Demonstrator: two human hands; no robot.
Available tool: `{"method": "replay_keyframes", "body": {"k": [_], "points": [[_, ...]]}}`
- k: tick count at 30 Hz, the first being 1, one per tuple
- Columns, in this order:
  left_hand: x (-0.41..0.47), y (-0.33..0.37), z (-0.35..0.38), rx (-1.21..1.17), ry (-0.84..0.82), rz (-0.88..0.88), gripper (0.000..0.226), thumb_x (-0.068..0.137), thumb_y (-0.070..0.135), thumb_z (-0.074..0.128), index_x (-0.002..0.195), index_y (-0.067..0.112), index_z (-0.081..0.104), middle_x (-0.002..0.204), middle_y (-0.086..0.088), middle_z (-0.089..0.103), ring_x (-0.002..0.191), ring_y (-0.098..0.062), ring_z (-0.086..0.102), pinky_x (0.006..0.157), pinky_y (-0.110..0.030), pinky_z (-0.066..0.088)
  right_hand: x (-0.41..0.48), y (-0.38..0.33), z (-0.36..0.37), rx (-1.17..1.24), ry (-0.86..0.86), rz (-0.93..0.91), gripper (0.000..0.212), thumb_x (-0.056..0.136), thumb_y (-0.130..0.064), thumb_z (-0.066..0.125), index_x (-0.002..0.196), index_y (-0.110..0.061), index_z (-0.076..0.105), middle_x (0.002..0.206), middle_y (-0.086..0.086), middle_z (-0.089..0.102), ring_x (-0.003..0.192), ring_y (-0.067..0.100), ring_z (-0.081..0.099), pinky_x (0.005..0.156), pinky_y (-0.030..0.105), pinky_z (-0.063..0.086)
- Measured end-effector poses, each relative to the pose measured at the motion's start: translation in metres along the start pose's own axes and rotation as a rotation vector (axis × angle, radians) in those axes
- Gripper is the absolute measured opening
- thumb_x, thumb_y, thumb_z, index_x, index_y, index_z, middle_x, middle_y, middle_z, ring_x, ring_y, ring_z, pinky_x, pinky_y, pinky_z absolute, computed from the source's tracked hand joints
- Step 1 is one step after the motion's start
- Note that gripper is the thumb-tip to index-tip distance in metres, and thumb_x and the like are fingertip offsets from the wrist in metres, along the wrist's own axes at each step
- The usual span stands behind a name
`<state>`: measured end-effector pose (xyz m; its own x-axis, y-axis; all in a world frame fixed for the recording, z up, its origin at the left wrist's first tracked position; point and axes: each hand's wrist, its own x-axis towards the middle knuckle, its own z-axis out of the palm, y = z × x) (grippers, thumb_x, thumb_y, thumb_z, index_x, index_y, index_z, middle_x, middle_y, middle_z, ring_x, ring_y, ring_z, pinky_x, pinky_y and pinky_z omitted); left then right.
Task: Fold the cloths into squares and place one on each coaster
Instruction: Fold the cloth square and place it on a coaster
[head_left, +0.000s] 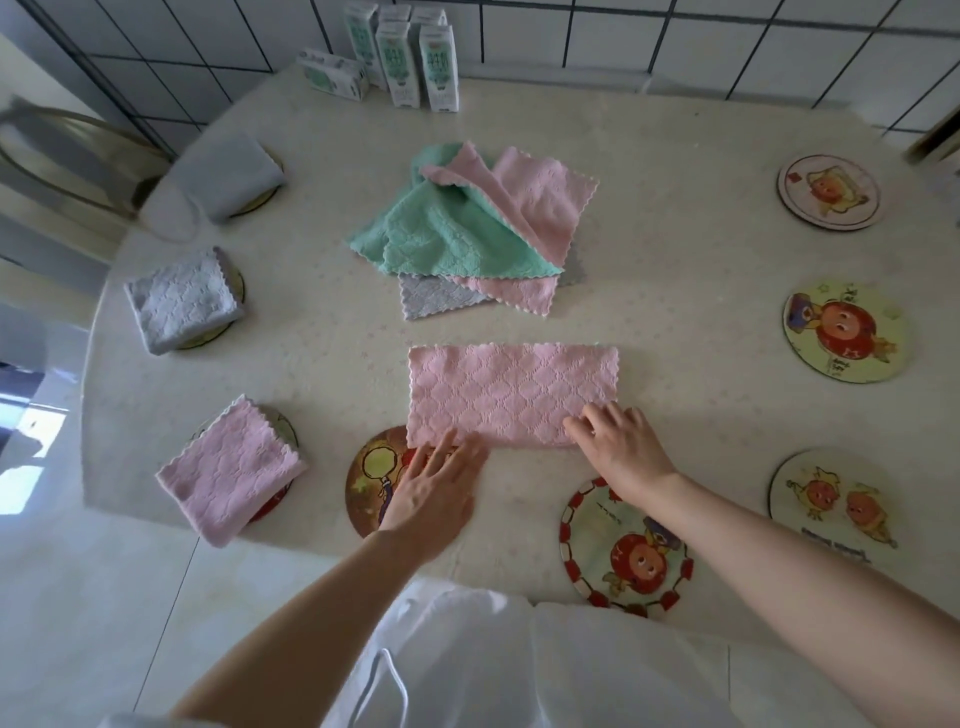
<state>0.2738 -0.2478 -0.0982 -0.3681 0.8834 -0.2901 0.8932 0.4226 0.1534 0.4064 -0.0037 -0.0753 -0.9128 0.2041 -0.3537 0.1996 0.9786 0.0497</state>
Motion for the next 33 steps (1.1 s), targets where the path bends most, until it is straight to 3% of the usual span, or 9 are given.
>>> {"method": "replay_keyframes", "body": {"k": [5, 8, 12, 15, 19, 22, 25, 28, 33], "points": [[0.009, 0.007, 0.003, -0.044, -0.049, 0.015, 0.064, 0.091, 0.046, 0.014, 0.151, 0.026, 0.001, 0.159, 0.005, 0.003, 0.146, -0.021, -0.001, 0.118, -0.048, 0.013, -0.004, 0.002, -0.007, 0.076, 0.119, 0.006, 0.034, 0.071, 0.004, 0.067, 0.098, -0.013, 0.056, 0.091, 0.0, 0.06, 0.082, 0.022, 0.056, 0.073, 0.035, 0.044], [0.013, 0.0, -0.006, -0.036, -0.022, 0.041, 0.063, 0.095, 0.047, 0.026, 0.152, 0.028, 0.006, 0.159, 0.007, 0.011, 0.147, -0.018, 0.004, 0.118, -0.05, 0.013, -0.017, -0.01, -0.015, 0.173, 0.158, 0.013, 0.03, 0.078, 0.005, 0.045, 0.098, -0.014, 0.058, 0.09, -0.002, 0.061, 0.083, 0.021, 0.056, 0.08, 0.037, 0.043], [0.021, 0.002, -0.016, -0.039, -0.027, 0.034, 0.074, 0.094, 0.049, 0.042, 0.152, 0.026, 0.002, 0.16, 0.004, 0.01, 0.147, -0.022, 0.005, 0.118, -0.051, 0.009, -0.039, -0.034, -0.028, 0.455, 0.13, -0.051, 0.026, 0.084, 0.0, 0.049, 0.106, -0.012, 0.058, 0.097, 0.0, 0.065, 0.088, 0.018, 0.063, 0.079, 0.033, 0.052], [0.027, 0.019, -0.014, -0.109, 0.041, 0.115, 0.072, 0.093, 0.046, 0.049, 0.152, 0.021, 0.015, 0.157, 0.0, 0.021, 0.146, -0.021, 0.015, 0.119, -0.048, 0.013, -0.047, -0.054, -0.038, 0.688, 0.008, -0.06, 0.032, 0.09, -0.005, 0.048, 0.12, -0.013, 0.053, 0.116, 0.0, 0.061, 0.104, 0.01, 0.058, 0.086, 0.018, 0.047], [0.022, 0.04, -0.007, -0.226, 0.123, 0.208, 0.048, 0.09, 0.035, 0.054, 0.134, 0.016, 0.048, 0.139, -0.004, 0.052, 0.133, -0.022, 0.043, 0.1, -0.043, 0.048, -0.047, -0.066, -0.04, 0.856, 0.026, -0.046, 0.024, 0.089, -0.008, 0.052, 0.112, -0.014, 0.059, 0.103, -0.003, 0.063, 0.074, -0.008, 0.054, 0.066, 0.005, 0.04], [0.015, 0.038, 0.003, -0.283, 0.111, 0.215, 0.045, 0.088, 0.023, 0.063, 0.131, 0.016, 0.051, 0.14, -0.003, 0.051, 0.134, -0.025, 0.042, 0.095, -0.046, 0.051, -0.046, -0.062, -0.041, 0.95, 0.049, -0.021, 0.014, 0.092, -0.018, 0.054, 0.103, -0.017, 0.063, 0.088, -0.012, 0.061, 0.066, -0.006, 0.053, 0.059, 0.008, 0.038], [0.008, 0.028, 0.012, -0.278, 0.093, 0.304, 0.059, 0.08, 0.016, 0.073, 0.134, 0.011, 0.051, 0.142, -0.008, 0.049, 0.132, -0.028, 0.045, 0.093, -0.048, 0.052, -0.041, -0.048, -0.03, 0.798, 0.097, -0.059, 0.018, 0.096, -0.018, 0.047, 0.107, -0.014, 0.062, 0.095, -0.009, 0.06, 0.08, -0.002, 0.054, 0.071, 0.016, 0.042], [0.001, 0.021, 0.016, -0.27, 0.081, 0.382, 0.065, 0.072, 0.011, 0.08, 0.131, 0.007, 0.052, 0.139, -0.012, 0.052, 0.13, -0.027, 0.048, 0.086, -0.043, 0.056, -0.033, -0.03, -0.003, 0.473, 0.086, -0.175, 0.041, 0.089, -0.001, 0.047, 0.127, -0.016, 0.051, 0.129, 0.002, 0.052, 0.115, 0.018, 0.052, 0.092, 0.031, 0.048], [-0.008, 0.016, 0.017, -0.32, 0.135, 0.365, 0.05, 0.077, 0.004, 0.073, 0.126, 0.005, 0.06, 0.134, -0.012, 0.057, 0.127, -0.022, 0.052, 0.086, -0.04, 0.056, -0.033, -0.016, 0.004, 0.206, 0.031, -0.377, 0.063, 0.07, 0.019, 0.047, 0.126, -0.009, 0.052, 0.137, 0.012, 0.048, 0.126, 0.029, 0.047, 0.092, 0.043, 0.05]]}}
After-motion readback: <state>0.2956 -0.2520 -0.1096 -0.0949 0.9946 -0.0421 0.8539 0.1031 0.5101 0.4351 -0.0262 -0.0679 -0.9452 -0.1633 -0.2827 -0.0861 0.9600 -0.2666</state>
